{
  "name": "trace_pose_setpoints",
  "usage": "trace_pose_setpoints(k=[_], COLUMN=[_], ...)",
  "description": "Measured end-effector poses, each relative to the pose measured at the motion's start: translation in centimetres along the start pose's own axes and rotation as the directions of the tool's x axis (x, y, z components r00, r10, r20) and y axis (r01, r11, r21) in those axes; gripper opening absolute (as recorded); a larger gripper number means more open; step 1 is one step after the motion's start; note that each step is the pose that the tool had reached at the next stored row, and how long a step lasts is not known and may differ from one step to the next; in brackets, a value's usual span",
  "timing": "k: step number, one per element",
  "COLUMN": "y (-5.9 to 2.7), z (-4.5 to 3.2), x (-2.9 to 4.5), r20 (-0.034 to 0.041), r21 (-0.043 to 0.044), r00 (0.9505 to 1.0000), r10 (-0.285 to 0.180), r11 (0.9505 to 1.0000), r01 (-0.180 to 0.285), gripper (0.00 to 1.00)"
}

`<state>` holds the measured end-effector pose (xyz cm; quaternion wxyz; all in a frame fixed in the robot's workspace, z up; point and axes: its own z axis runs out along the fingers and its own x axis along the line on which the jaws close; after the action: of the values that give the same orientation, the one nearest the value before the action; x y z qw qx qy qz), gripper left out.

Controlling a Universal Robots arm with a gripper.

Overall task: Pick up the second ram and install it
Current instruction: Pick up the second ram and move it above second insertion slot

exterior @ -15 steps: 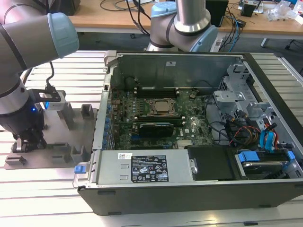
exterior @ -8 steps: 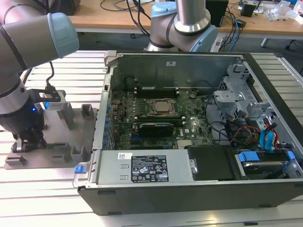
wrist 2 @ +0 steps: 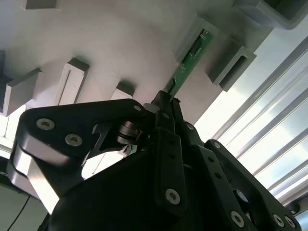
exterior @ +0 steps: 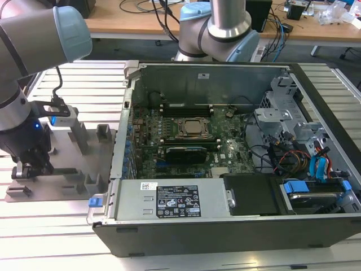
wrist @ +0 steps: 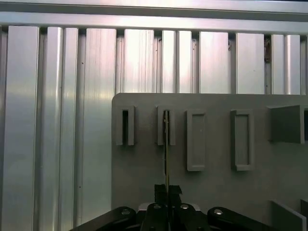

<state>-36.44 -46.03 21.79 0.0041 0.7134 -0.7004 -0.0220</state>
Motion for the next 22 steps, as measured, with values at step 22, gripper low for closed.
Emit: trace_pose_setpoints(k=[22], y=[0.17], z=[-4.76], x=[-0.12], r20=[0.0000], r21=[0.0000], r00=[1.0000], r10=[0.000], r11=[1.0000], r01=[0.000], gripper=[0.13])
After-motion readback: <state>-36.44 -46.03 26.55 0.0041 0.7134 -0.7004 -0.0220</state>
